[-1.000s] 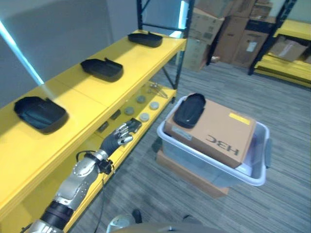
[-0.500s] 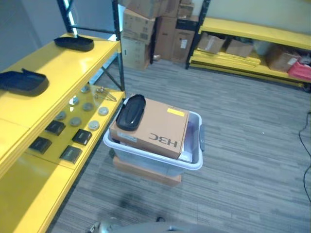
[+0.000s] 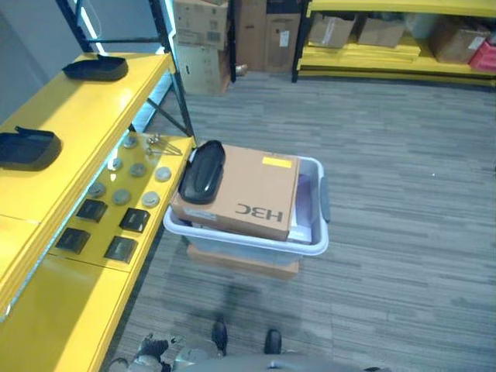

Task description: Move parts from the plastic box to the shelf.

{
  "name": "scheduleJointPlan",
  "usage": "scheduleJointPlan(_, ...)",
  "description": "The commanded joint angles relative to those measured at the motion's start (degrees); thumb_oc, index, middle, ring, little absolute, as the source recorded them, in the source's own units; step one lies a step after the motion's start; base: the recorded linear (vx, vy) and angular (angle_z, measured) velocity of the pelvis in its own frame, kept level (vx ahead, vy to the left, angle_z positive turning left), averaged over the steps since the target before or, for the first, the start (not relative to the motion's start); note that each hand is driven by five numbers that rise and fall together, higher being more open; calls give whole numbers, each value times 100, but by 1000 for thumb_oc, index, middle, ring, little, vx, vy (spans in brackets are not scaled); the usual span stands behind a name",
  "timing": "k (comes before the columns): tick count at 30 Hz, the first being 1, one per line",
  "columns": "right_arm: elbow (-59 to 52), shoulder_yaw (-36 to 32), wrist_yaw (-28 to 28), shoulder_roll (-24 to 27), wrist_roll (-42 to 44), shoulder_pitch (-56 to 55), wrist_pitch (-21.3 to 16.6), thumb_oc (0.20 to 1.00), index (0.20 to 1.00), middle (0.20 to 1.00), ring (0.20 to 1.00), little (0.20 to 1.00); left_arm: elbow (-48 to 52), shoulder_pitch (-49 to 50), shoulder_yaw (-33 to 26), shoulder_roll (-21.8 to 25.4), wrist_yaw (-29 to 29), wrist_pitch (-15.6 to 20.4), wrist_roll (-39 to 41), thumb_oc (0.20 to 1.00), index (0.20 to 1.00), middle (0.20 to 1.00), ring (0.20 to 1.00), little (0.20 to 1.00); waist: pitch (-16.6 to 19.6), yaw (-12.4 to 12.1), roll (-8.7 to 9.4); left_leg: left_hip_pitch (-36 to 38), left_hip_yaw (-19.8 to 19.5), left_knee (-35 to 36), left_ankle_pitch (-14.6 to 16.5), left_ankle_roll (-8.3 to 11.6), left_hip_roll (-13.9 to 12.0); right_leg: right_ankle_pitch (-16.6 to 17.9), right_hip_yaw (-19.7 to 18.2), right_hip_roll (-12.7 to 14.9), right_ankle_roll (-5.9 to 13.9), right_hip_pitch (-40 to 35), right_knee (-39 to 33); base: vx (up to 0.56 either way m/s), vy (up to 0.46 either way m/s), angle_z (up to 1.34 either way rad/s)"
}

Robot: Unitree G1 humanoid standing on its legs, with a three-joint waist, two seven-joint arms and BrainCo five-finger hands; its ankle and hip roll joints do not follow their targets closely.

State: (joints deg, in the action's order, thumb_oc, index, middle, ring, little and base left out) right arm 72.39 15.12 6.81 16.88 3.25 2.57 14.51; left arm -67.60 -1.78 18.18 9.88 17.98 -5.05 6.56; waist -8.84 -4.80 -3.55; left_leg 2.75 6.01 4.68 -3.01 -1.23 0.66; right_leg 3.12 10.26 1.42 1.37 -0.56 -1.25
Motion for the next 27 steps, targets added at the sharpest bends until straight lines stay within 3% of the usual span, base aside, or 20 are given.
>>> scheduleJointPlan(1, 2, 55, 241, -160, 346, 21, -207, 1000, 1000, 1000, 1000, 1000, -136, -106, 84, 260, 104, -41, 12, 1000, 1000, 1000, 1000, 1000, 112, -142, 222, -650, 8, -1031, 721, -228, 310, -600, 318, 643, 596, 727, 1926, 3, 144, -11)
scheduleJointPlan(2, -93, 28, 198, -154, 403, 40, -322, 1000, 1000, 1000, 1000, 1000, -81, -72, 131, 398, 63, -13, 99, 1000, 1000, 1000, 1000, 1000, -41, -75, 163, -649, 28, -1174, 853, -464, 350, -345, 122, 872, 647, 1551, 3192, 7, 114, -8)
scheduleJointPlan(3, -110, 25, 185, -148, 398, 41, -339, 1000, 1000, 1000, 1000, 1000, -70, -65, 141, 420, 57, -14, 117, 1000, 1000, 1000, 1000, 1000, -65, -65, 157, -641, 33, -1190, 875, -490, 356, -302, 90, 892, 642, 1641, 3280, 53, 40, -8)
scheduleJointPlan(5, -196, 0, 85, -119, 313, 42, -460, 1000, 1000, 1000, 1000, 1000, -18, -60, 143, 527, 5, -51, 197, 1000, 1000, 1000, 1000, 1000, -144, -17, 188, -579, 4, -1229, 985, -505, 388, -52, -40, 894, 666, 1761, 2828, 101, -110, 2)
scheduleJointPlan(8, -257, 6, 131, -155, 294, -12, -803, 1000, 1000, 1000, 1000, 1000, -92, -183, 65, 604, 86, 18, 498, 1000, 1000, 1000, 1000, 1000, -122, 121, 403, -476, -198, -1184, 1072, -415, 338, 75, -312, 723, 761, 1335, 1246, 215, -276, 30)
scheduleJointPlan(14, -361, -10, 120, -17, 471, 35, -1163, 1000, 1000, 1000, 1000, 1000, -136, -144, 0, 453, 119, 116, 410, 1000, 1000, 1000, 1000, 1000, 52, -33, 503, -337, -191, -877, 863, -116, 92, -41, 12, 554, 650, 558, 309, 146, -168, 36)
scheduleJointPlan(18, -711, -109, 388, 70, 1376, 234, -1500, 1000, 1000, 1000, 1000, 1000, -167, -23, 106, 289, 96, 249, -81, 1000, 1000, 1000, 1000, 1000, 118, -135, 538, -443, -41, -746, 634, 121, -195, -127, 223, 471, 567, 278, 51, 57, -116, 19)
scheduleJointPlan(20, -1002, -416, 169, 361, 1834, 196, -1829, 1000, 1000, 1000, 1000, 1000, -19, 105, 182, 406, -19, 335, -333, 1000, 1000, 1000, 1000, 1000, 111, -169, 538, -510, 158, -706, 532, 232, -350, -93, 455, 506, 590, 190, -105, 4, -55, 45)
scheduleJointPlan(23, -2957, -532, 917, 609, 2445, 292, -1432, 1000, 1000, 1000, 1000, 1000, 249, 364, 280, 524, -8, 289, -475, 1000, 1000, 1000, 1000, 1000, 24, -266, 537, -455, 158, -663, 493, 275, -429, -82, 638, 585, 616, 72, -110, 23, -26, 61)
scheduleJointPlan(25, -3747, -616, 1204, 714, 2374, 357, -1341, 1000, 1000, 1000, 1000, 1000, 285, 496, 258, 534, 34, 328, -554, 1000, 1000, 1000, 1000, 1000, 6, -282, 542, -412, 132, -639, 494, 267, -430, -92, 648, 602, 619, 58, -78, 32, 7, 10)
scheduleJointPlan(26, -4925, -859, 1635, 838, 2248, 440, -1298, 1000, 1000, 1000, 1000, 1000, 281, 676, 164, 533, 112, 385, -624, 1000, 1000, 1000, 1000, 1000, 5, -275, 555, -353, 156, -637, 513, 239, -428, -116, 662, 626, 625, 41, -31, 36, 21, -11)
scheduleJointPlan(27, -5028, -885, 1643, 847, 2314, 449, -1241, 1000, 1000, 1000, 1000, 1000, 279, 696, 150, 533, 123, 391, -627, 1000, 1000, 1000, 1000, 1000, 6, -273, 556, -345, 163, -635, 515, 236, -429, -119, 665, 630, 627, 41, -23, 52, 46, -13)
